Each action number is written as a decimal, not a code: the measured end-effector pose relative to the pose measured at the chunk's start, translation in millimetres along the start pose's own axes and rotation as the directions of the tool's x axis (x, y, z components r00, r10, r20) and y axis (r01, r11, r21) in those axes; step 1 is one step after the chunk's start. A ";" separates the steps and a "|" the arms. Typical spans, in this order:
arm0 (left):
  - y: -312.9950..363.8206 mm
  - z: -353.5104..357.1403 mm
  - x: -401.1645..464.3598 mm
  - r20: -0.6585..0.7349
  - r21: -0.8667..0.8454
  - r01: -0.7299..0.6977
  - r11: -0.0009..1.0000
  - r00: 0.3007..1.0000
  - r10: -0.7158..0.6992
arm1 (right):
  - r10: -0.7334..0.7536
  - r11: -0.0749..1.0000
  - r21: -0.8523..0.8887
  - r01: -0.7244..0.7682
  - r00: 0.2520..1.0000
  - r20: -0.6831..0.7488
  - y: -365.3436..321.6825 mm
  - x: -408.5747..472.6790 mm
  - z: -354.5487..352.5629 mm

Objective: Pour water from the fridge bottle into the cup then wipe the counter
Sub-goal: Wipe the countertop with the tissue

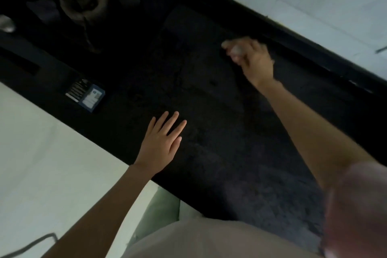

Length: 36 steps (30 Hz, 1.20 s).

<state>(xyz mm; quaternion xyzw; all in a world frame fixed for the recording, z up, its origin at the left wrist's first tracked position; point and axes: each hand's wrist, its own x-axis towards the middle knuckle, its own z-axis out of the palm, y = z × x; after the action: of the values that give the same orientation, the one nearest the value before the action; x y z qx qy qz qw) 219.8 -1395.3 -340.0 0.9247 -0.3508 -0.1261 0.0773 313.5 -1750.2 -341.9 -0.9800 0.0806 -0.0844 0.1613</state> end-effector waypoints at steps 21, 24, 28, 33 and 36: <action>0.3 -5.1 -0.2 0.052 0.051 -0.024 0.998 0.998 0.021 | -0.139 0.987 0.087 0.137 0.990 0.014 -92.7 -213.6 -1.2; 0.3 -7.1 -0.2 0.052 0.059 -0.029 0.998 0.998 0.026 | 0.016 0.998 0.059 -0.015 1.000 -0.026 -72.7 -159.1 -5.5; 4.8 -9.6 2.7 0.039 0.062 -0.023 0.998 0.999 0.021 | 0.147 0.988 0.059 -0.143 0.986 -0.073 -94.3 -160.1 -3.7; -5.4 -12.8 2.2 0.050 0.067 -0.101 0.993 0.994 0.098 | 0.128 0.989 0.084 -0.119 0.986 -0.107 -171.2 -263.4 12.2; -13.3 -12.7 1.3 0.077 0.075 -0.157 0.985 0.985 0.152 | 0.153 0.986 0.088 -0.142 0.979 -0.132 -210.3 -317.3 17.6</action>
<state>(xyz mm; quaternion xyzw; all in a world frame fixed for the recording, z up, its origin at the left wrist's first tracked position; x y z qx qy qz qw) 232.7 -1385.7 -331.1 0.8920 -0.4288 -0.1381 0.0368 35.8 -1489.6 -333.2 -0.9560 0.1608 -0.1428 0.1995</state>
